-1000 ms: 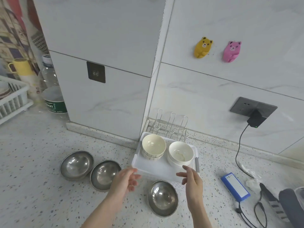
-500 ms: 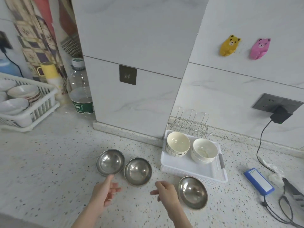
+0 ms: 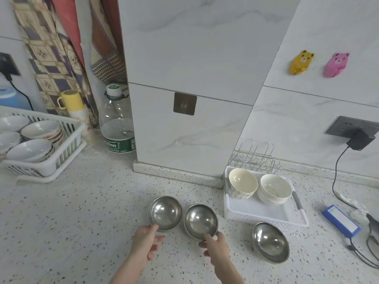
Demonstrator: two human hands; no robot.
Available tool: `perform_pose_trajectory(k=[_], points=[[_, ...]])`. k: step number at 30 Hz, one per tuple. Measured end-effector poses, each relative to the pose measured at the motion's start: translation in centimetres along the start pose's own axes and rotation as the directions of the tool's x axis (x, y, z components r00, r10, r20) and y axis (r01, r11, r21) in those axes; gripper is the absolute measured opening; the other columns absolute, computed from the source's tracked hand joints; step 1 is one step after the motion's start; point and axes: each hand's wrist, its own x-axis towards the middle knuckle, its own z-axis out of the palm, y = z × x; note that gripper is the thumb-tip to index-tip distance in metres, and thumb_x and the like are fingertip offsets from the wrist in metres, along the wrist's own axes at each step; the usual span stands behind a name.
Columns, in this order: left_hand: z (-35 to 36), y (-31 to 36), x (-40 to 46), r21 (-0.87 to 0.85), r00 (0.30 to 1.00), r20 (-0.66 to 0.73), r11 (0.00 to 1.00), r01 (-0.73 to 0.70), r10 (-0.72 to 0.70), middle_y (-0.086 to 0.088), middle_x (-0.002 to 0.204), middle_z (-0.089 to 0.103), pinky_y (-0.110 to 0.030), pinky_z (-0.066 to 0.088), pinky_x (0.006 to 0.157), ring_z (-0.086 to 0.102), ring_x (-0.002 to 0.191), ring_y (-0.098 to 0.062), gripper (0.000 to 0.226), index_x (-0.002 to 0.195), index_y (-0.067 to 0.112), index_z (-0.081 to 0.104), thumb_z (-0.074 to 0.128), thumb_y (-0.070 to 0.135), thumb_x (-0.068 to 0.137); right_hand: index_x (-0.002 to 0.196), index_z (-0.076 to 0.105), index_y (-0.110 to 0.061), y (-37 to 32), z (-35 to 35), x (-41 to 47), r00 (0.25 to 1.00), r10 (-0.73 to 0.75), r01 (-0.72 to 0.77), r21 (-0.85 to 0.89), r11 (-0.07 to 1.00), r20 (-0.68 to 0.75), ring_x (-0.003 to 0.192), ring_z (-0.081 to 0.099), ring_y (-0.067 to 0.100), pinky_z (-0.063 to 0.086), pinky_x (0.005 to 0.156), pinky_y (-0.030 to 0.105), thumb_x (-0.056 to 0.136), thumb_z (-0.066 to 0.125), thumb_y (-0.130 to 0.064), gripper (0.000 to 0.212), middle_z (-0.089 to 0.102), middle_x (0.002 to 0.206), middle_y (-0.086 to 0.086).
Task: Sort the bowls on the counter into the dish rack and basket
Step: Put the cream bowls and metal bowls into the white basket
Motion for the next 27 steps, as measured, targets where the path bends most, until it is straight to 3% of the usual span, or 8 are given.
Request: perform_pose_trajectory(k=[7,12,18,23,25,27], points=[[-0.4,0.3,1.0,0.071,0.998,0.061,0.997,0.011,-0.016,-0.017,0.086,0.076,-0.016,0.025,0.035,0.048,0.039,-0.014,0.007,0.098,0.013,0.056,0.059,0.019,0.095,0.123,0.043,-0.019,0.2,0.7,-0.5,0.998,0.014,-0.008,0.100,0.995,-0.060,0.058,0.050,0.013,0.036,0.049,0.024,0.094,0.045,-0.008,0.031,0.073,0.087,0.013],[0.0,0.7,1.4,0.037,0.997,0.052,0.997,-0.066,0.064,-0.024,0.086,0.073,-0.020,0.029,0.034,0.042,0.046,-0.016,0.009,0.098,0.000,0.060,0.054,0.005,0.094,0.114,0.050,-0.022,-0.1,-0.1,-1.2,0.995,-0.012,0.028,0.164,0.986,-0.096,0.056,0.049,0.012,0.036,0.051,0.024,0.093,0.045,-0.009,0.025,0.074,0.087,0.014],[1.5,1.8,0.5,0.005,0.986,0.032,0.986,-0.164,0.164,-0.019,0.082,0.074,-0.020,0.031,0.033,0.041,0.045,-0.013,0.013,0.095,0.002,0.064,0.053,0.008,0.094,0.106,0.061,-0.020,-1.3,-3.2,-1.9,0.983,-0.130,0.157,0.237,0.959,-0.127,0.048,0.047,0.003,0.037,0.057,0.025,0.090,0.050,-0.012,0.021,0.073,0.085,0.018],[4.6,3.5,-1.2,-0.069,0.971,0.085,0.973,-0.219,0.225,-0.014,0.076,0.076,-0.019,0.032,0.034,0.042,0.046,-0.010,0.010,0.098,0.011,0.066,0.058,0.010,0.093,0.118,0.055,-0.026,-3.4,-8.1,-2.0,0.923,-0.281,0.343,0.234,0.910,-0.262,0.046,0.048,0.000,0.039,0.054,0.023,0.087,0.055,-0.010,0.034,0.064,0.060,-0.005],[6.2,3.9,-1.9,-0.091,0.966,0.115,0.970,-0.224,0.234,-0.016,0.078,0.076,-0.019,0.031,0.035,0.041,0.047,-0.010,0.012,0.103,0.012,0.065,0.059,0.010,0.093,0.131,0.040,-0.037,-4.1,-10.2,-2.2,0.871,-0.350,0.414,0.132,0.901,-0.346,0.048,0.051,0.002,0.042,0.054,0.022,0.088,0.057,-0.013,0.053,0.068,0.062,-0.001],[7.8,4.2,-2.6,-0.094,0.962,0.137,0.969,-0.227,0.238,-0.017,0.080,0.076,-0.018,0.030,0.035,0.039,0.046,-0.010,0.014,0.105,0.011,0.066,0.061,0.011,0.092,0.143,0.029,-0.037,-4.6,-12.1,-2.3,0.821,-0.408,0.458,0.034,0.888,-0.399,0.050,0.054,0.006,0.043,0.054,0.024,0.088,0.058,-0.014,0.066,0.069,0.064,0.004]])
